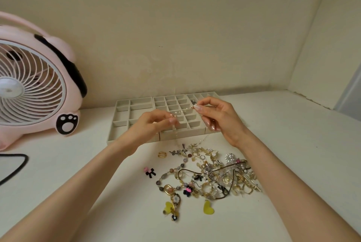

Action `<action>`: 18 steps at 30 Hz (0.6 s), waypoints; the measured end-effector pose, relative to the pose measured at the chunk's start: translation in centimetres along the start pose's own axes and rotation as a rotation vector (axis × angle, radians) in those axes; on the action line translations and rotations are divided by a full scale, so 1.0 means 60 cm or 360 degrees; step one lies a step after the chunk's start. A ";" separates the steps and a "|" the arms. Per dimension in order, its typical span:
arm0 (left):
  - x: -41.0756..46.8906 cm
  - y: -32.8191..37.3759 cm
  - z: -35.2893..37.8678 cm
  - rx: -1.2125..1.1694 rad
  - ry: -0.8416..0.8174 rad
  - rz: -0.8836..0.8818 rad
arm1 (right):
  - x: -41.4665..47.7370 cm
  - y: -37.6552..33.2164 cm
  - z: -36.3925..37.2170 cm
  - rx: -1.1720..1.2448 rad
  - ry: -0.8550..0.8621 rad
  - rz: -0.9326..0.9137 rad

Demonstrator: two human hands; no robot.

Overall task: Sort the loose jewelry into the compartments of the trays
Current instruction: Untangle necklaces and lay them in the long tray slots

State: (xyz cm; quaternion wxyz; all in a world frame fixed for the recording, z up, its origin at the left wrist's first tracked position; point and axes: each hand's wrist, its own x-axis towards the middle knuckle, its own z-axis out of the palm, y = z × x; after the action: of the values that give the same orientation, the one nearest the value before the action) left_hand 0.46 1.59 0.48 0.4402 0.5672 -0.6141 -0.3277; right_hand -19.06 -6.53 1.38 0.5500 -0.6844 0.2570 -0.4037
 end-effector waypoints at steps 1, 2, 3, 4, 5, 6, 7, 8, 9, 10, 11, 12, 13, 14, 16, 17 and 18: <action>0.001 -0.001 -0.001 -0.0008 0.0013 0.0006 | 0.000 0.001 -0.002 -0.0013 0.0004 0.0006; 0.001 -0.002 -0.001 0.0002 0.0026 0.0007 | 0.000 0.003 -0.003 -0.0033 0.0008 0.0012; 0.002 -0.005 0.000 0.0014 0.0037 0.0007 | 0.000 0.004 -0.004 -0.0055 0.0015 0.0016; 0.003 -0.008 0.000 0.0010 0.0047 0.0007 | 0.000 0.005 -0.005 -0.0077 0.0024 0.0017; 0.003 -0.009 0.001 -0.0020 0.0060 0.0008 | 0.000 0.006 -0.006 -0.0100 0.0032 0.0012; 0.003 -0.009 0.003 -0.0076 0.0073 0.0011 | -0.001 0.006 -0.006 -0.0137 0.0040 -0.0005; 0.003 -0.008 0.004 -0.0148 0.0090 0.0013 | 0.000 0.006 -0.007 -0.0190 0.0049 -0.0033; 0.003 -0.006 0.005 -0.0226 0.0108 0.0012 | 0.000 0.007 -0.007 -0.0254 0.0059 -0.0062; 0.002 -0.004 0.006 -0.0289 0.0127 0.0012 | 0.002 0.009 -0.008 -0.0312 0.0069 -0.0083; 0.001 -0.003 0.006 -0.0328 0.0143 0.0016 | 0.003 0.012 -0.008 -0.0365 0.0080 -0.0094; 0.002 -0.002 0.006 -0.0335 0.0157 0.0024 | 0.004 0.016 -0.009 -0.0418 0.0090 -0.0102; 0.002 -0.002 0.007 -0.0317 0.0170 0.0033 | 0.005 0.020 -0.009 -0.0481 0.0101 -0.0105; 0.001 -0.002 0.007 -0.0284 0.0185 0.0042 | 0.007 0.024 -0.009 -0.0548 0.0115 -0.0105; 0.002 -0.002 0.007 -0.0257 0.0201 0.0052 | 0.008 0.028 -0.009 -0.0612 0.0133 -0.0100; 0.002 -0.002 0.004 -0.0248 0.0257 0.0063 | 0.010 0.034 -0.010 -0.0699 0.0181 -0.0074; 0.002 -0.002 0.001 -0.0249 0.0307 0.0062 | 0.012 0.035 -0.012 -0.0721 0.0205 -0.0051; 0.001 -0.001 -0.002 -0.0228 0.0370 0.0063 | 0.012 0.037 -0.015 -0.0723 0.0226 -0.0020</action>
State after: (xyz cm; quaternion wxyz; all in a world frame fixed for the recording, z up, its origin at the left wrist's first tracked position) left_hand 0.62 1.53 0.49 0.5541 0.5562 -0.5451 -0.2940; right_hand -19.19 -8.18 -0.47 0.3600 -0.7620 0.3751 -0.3860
